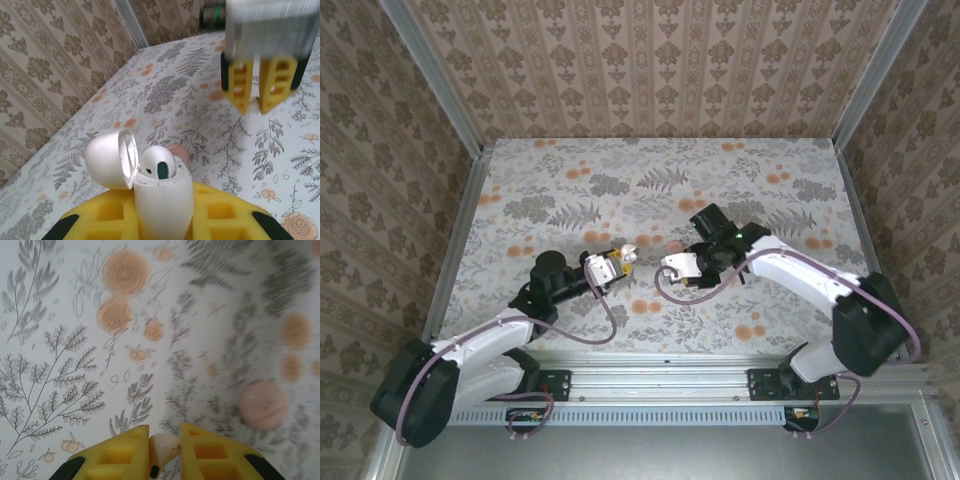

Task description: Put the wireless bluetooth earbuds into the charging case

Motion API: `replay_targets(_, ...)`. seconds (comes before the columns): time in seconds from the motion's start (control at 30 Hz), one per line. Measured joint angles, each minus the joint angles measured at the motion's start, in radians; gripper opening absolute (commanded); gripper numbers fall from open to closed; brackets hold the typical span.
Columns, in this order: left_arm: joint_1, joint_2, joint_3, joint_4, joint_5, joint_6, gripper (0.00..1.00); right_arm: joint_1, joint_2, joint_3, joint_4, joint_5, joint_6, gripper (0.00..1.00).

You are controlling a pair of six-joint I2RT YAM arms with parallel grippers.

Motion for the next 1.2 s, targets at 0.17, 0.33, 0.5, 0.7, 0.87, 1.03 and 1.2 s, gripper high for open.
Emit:
replay_targets(0.17, 0.0, 0.083, 0.001, 0.093, 0.005, -0.048, 0.0, -0.039, -0.172, -0.108, 0.163, -0.114, 0.105, 0.18)
replay_targets(0.33, -0.006, 0.185, 0.019, 0.198, 0.008, -0.091, 0.0, -0.074, -0.244, -0.196, 0.358, -0.23, 0.252, 0.19)
replay_targets(0.5, -0.029, 0.27, 0.053, 0.303, 0.008, -0.128, 0.0, -0.105, -0.241, -0.246, 0.61, -0.35, 0.491, 0.18)
replay_targets(0.7, -0.041, 0.33, 0.061, 0.425, 0.006, -0.174, 0.0, -0.108, -0.197, -0.247, 0.855, -0.45, 0.738, 0.18)
replay_targets(0.87, -0.043, 0.381, 0.067, 0.523, 0.008, -0.209, 0.0, -0.106, -0.161, -0.274, 1.057, -0.473, 0.936, 0.18)
replay_targets(1.03, -0.053, 0.404, 0.09, 0.571, 0.016, -0.227, 0.0, -0.088, -0.121, -0.294, 1.196, -0.465, 1.073, 0.18)
replay_targets(1.2, -0.06, 0.404, 0.111, 0.593, 0.024, -0.234, 0.0, -0.055, -0.115, -0.308, 1.283, -0.432, 1.128, 0.19)
